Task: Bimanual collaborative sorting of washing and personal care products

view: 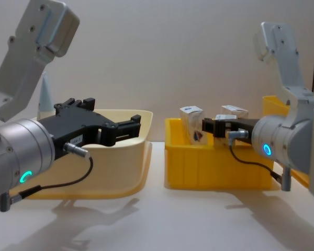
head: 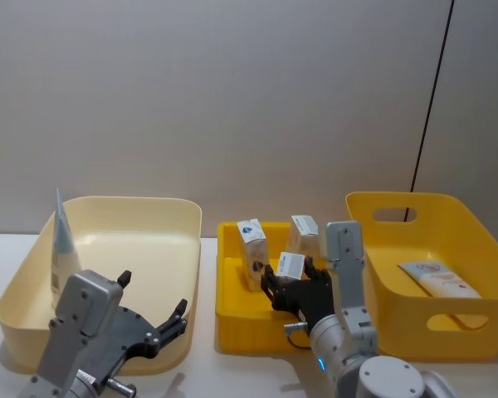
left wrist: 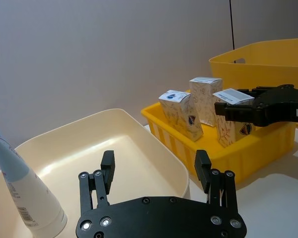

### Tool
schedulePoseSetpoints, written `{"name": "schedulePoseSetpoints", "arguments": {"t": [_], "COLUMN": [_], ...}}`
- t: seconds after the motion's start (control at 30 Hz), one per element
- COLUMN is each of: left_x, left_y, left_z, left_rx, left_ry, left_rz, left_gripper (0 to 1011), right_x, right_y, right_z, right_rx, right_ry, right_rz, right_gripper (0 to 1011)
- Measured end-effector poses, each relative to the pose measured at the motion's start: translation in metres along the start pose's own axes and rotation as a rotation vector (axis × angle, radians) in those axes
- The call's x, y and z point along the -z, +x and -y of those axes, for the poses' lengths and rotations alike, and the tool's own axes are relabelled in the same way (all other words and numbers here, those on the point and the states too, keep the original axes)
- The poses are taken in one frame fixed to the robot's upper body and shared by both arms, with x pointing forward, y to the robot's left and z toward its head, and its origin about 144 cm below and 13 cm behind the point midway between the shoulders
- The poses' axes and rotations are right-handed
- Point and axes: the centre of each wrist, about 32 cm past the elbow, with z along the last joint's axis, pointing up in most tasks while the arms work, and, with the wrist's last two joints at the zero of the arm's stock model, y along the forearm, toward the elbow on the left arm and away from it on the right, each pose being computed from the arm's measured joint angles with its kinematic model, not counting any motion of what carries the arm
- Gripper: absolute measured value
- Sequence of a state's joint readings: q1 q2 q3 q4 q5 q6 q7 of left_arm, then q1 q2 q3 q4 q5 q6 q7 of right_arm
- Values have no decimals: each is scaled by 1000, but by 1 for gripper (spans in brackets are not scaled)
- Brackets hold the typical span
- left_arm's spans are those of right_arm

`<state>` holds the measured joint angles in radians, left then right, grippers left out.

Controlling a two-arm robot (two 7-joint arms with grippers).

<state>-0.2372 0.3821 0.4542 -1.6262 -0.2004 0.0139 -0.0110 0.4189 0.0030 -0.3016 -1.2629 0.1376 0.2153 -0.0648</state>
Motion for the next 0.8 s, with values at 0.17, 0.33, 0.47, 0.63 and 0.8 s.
{"name": "schedulePoseSetpoints", "arguments": {"t": [0.17,0.33,0.47,0.63,0.8], "left_x": [0,0,0,0,0], "left_y": [0,0,0,0,0], "left_z": [0,0,0,0,0], "left_rx": [0,0,0,0,0], "left_ry": [0,0,0,0,0], "left_rz": [0,0,0,0,0], "left_gripper": [1003,1003,1003,1003,1003], "right_x": [0,0,0,0,-2], "right_y": [-1,-1,-1,0,3], "right_z": [-1,-1,-1,-1,1], "right_rx": [5,10,11,5,-6], "right_ry": [0,0,3,26,74], "right_rz": [0,-1,-1,-3,-10], "right_gripper": [617,476,425,425,425]}}
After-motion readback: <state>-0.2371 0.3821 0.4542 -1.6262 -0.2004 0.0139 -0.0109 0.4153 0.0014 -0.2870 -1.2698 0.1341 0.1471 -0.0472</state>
